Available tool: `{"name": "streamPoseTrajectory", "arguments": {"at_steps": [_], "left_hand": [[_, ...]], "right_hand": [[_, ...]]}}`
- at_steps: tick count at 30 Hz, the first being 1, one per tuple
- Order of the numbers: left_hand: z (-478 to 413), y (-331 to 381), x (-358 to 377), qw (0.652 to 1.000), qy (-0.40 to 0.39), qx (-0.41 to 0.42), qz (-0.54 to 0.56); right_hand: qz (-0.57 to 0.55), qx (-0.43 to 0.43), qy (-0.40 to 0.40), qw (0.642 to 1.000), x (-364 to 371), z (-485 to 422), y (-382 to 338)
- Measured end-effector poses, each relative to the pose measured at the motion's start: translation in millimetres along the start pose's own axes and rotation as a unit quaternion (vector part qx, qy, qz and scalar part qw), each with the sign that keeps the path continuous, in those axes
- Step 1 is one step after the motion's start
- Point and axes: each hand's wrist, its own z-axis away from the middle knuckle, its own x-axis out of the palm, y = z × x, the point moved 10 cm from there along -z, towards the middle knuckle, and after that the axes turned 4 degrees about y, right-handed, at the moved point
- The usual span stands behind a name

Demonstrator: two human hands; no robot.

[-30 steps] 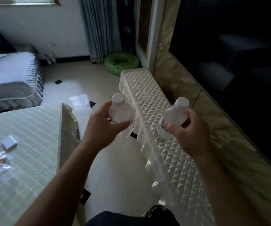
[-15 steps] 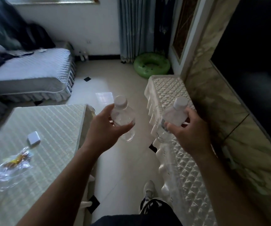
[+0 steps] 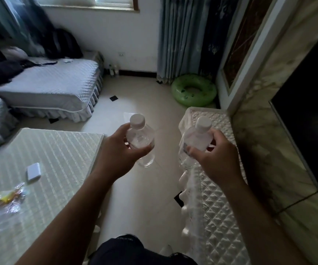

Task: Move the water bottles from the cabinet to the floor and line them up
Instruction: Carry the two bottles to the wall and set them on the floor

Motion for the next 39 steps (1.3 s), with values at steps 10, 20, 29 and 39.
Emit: {"name": "streamPoseTrajectory", "arguments": {"at_steps": [10,20,29,39], "left_hand": [[-115,-37,12,1.000,0.010,-0.017,0.018],[-293,-72,11,1.000,0.002,0.003,0.027],[-423,-85,22,1.000,-0.011,0.013,0.020],[-548,-89,74,1.000,0.020,-0.004,0.007]], "right_hand": [[0.005,-0.001,-0.021,1.000,68,-110,-11],[0.007,0.002,-0.016,1.000,166,-247,-42],[-0.003,0.006,-0.011,1.000,211,-354,-62],[-0.029,-0.017,-0.040,0.999,260,-515,-42]]}}
